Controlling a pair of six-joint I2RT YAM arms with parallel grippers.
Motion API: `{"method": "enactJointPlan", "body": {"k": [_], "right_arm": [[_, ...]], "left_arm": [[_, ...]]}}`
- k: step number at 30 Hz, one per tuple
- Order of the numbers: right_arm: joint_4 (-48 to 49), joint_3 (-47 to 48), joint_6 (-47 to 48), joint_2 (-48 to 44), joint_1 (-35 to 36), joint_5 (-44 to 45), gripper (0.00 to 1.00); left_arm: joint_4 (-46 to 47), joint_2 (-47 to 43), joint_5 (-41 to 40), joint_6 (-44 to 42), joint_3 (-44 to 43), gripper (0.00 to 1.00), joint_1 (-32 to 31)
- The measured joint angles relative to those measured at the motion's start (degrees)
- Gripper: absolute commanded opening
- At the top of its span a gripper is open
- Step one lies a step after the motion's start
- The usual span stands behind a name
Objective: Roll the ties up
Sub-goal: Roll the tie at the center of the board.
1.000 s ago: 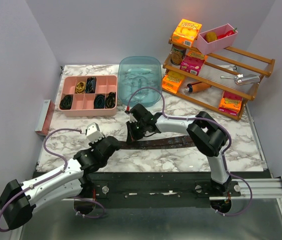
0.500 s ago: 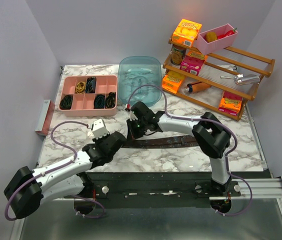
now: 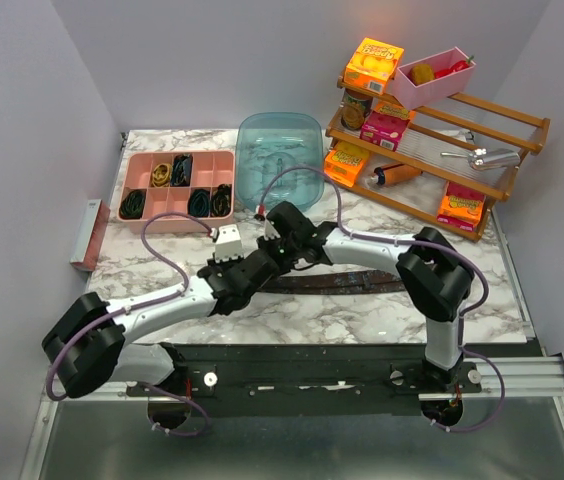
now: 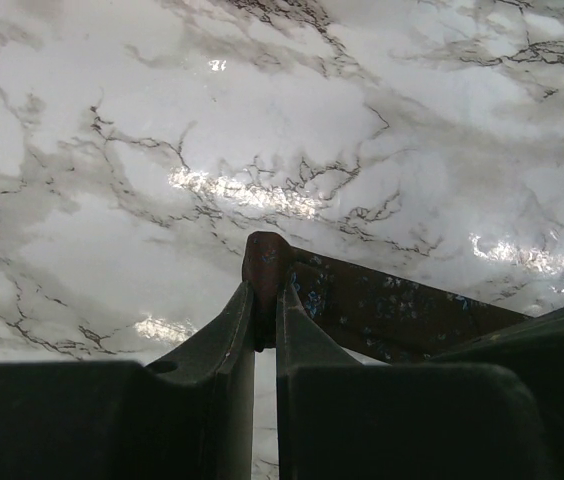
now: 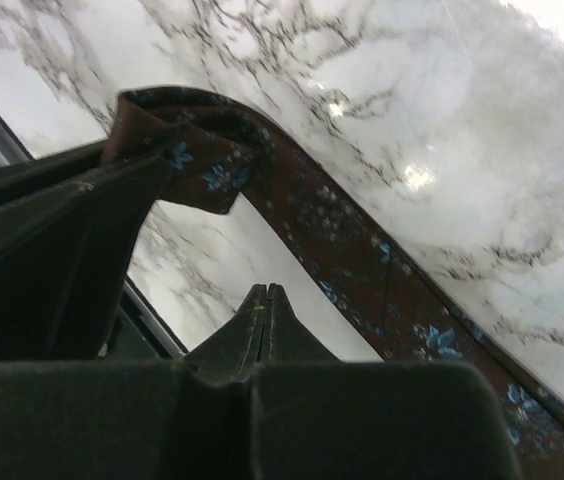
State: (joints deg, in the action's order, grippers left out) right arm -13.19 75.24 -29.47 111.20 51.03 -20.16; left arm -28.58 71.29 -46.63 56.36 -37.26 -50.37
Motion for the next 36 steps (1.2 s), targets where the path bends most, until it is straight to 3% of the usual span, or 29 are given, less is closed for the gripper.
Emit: {"method": "enactJointPlan", "body": {"k": [17,28,36], "right_arm": [[-0.35,-12.2,1.9,-10.4,-11.28,1.73,0.0],[-0.39,-15.63,2.56,-13.09,-13.0,1.79,0.0],[-0.39,-17.05,2.58,-13.27,-13.38,1.92,0.0]], "left_arm": [[-8.98,10.64,-5.84,-4.31,-8.96,0.0,-2.64],[-20.39,28.39,-11.17,-1.36,-22.73,0.0,-9.55],[-24.35,34.47,-12.94,-0.52,-25.46,0.0,-12.39]]}}
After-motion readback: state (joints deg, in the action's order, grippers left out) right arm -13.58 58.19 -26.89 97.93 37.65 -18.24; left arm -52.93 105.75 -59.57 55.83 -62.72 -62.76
